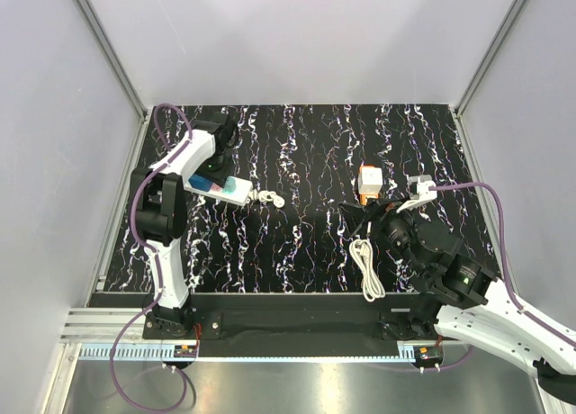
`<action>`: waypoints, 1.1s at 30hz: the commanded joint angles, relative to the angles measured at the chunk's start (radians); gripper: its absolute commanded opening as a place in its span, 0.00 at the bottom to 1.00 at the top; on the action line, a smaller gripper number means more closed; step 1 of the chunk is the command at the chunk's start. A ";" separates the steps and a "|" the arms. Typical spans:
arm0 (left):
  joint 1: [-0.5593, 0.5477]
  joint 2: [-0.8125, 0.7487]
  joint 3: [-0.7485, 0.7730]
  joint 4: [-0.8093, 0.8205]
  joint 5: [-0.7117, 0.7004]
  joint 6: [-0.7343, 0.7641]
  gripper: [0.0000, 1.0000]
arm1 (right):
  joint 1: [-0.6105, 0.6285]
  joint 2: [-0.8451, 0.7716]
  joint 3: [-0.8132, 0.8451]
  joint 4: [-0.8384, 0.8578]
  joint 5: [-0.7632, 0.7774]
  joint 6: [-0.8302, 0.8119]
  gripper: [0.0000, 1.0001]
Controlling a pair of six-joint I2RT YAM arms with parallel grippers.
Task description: Insert the plug
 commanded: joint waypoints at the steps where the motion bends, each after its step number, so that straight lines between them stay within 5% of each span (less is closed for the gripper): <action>1: 0.002 0.081 -0.018 -0.051 -0.067 -0.001 0.00 | 0.005 -0.016 0.009 0.013 0.039 -0.007 1.00; 16: -0.011 0.092 0.003 -0.068 -0.069 0.020 0.00 | 0.005 -0.013 0.012 0.002 0.037 0.006 1.00; 20: -0.001 0.055 0.043 -0.074 -0.075 0.039 0.31 | 0.005 -0.015 0.020 -0.001 0.031 0.012 1.00; 23: 0.012 0.026 0.067 -0.092 -0.067 0.059 0.41 | 0.005 -0.006 0.026 -0.005 0.022 0.015 1.00; 31: 0.027 -0.060 0.181 -0.186 -0.108 0.120 0.94 | 0.005 0.011 0.035 -0.021 0.005 0.039 1.00; 33: 0.027 -0.071 0.216 -0.190 -0.101 0.158 0.99 | 0.005 0.025 0.035 -0.021 0.013 0.041 1.00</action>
